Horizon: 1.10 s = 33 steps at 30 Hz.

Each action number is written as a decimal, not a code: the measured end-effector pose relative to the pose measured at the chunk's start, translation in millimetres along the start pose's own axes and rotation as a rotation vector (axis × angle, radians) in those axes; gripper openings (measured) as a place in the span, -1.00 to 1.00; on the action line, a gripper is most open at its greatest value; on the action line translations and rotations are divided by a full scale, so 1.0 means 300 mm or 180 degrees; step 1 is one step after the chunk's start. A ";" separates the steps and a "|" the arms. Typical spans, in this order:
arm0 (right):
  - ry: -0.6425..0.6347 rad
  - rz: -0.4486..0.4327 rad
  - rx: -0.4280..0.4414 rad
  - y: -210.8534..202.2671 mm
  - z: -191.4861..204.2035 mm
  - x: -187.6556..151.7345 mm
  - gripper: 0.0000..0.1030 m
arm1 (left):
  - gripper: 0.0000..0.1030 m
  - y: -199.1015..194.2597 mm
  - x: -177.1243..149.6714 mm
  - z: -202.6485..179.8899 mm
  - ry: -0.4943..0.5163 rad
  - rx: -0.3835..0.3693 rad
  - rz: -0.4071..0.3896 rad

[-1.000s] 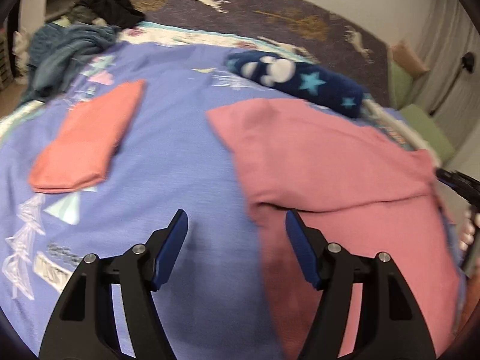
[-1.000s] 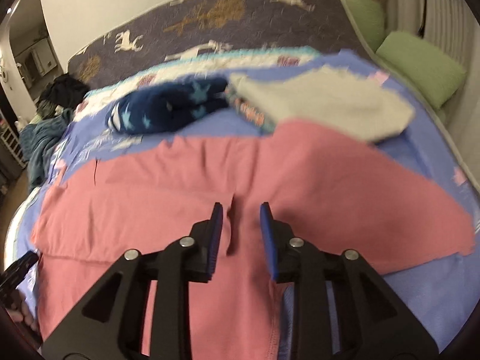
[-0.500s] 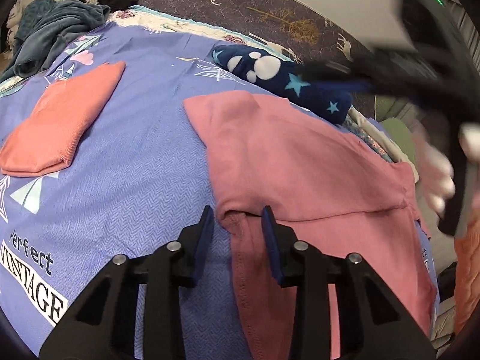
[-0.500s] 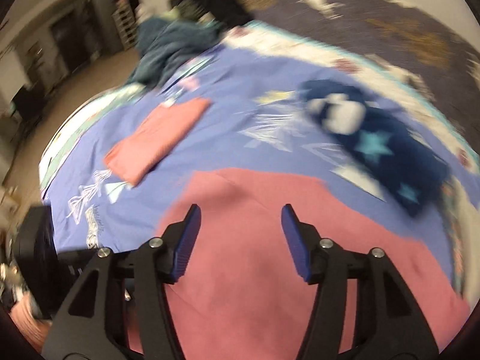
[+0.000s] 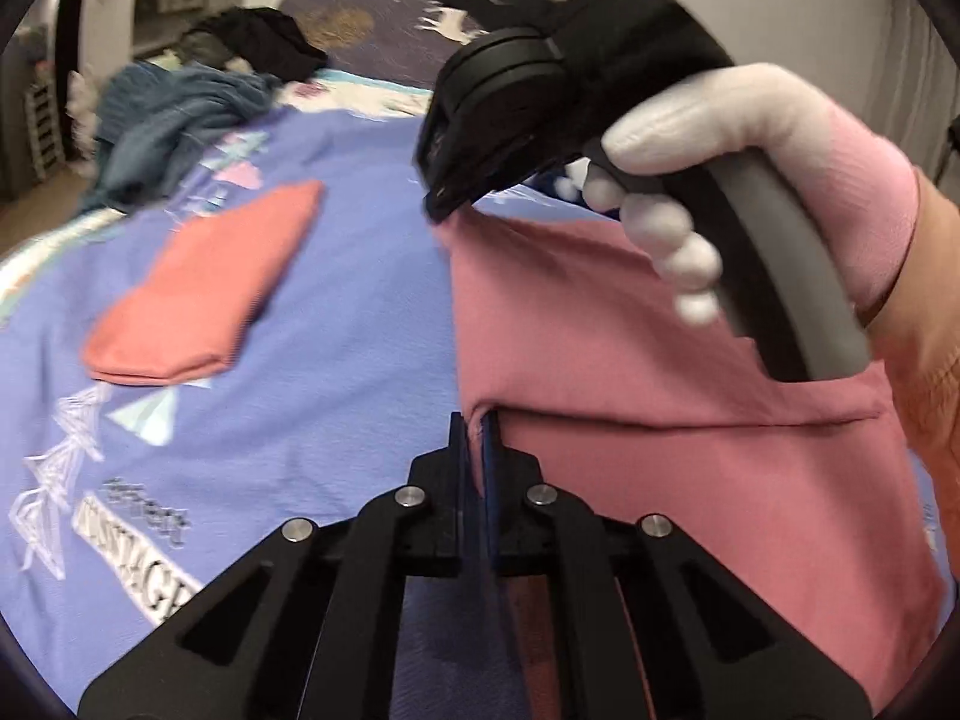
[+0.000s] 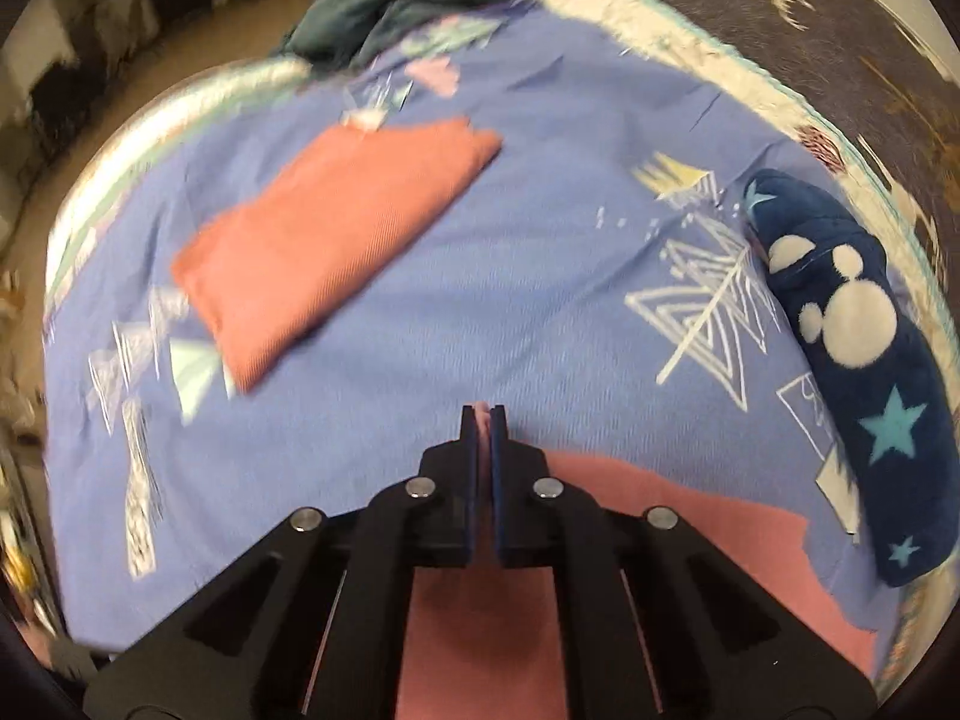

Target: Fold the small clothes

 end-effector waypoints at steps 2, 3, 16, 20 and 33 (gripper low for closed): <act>0.0059 -0.0108 0.0276 0.020 -0.004 0.000 -0.91 | -0.92 0.023 -0.009 0.012 -0.0035 0.0036 0.0116; 0.0077 -0.0110 0.0289 0.025 -0.011 -0.010 -0.84 | -0.92 0.028 -0.011 0.016 -0.0056 0.0023 0.0148; 0.1104 -0.0637 0.0325 -0.448 -0.350 -0.727 -0.24 | -0.92 -0.146 0.080 -0.005 -0.0116 -0.0748 -0.0168; 0.1816 -0.0292 -0.0119 -0.341 -0.535 -1.002 -0.30 | -0.46 -0.046 0.107 -0.127 0.0263 -0.0831 0.0051; 0.2653 -0.1045 0.0471 -0.448 -0.724 -1.200 0.30 | -0.17 0.115 0.049 -0.133 0.0391 -0.0106 0.0329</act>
Point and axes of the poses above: each gripper's, at about its wrist camera, not at the fingertips, and y roughly the way its jaws point, z to its left, x to its top, the point moved 9 cm from there along y, roughly the way its jaws point, and after that the axes turned 9 degrees about z, right-handed, at the moved point
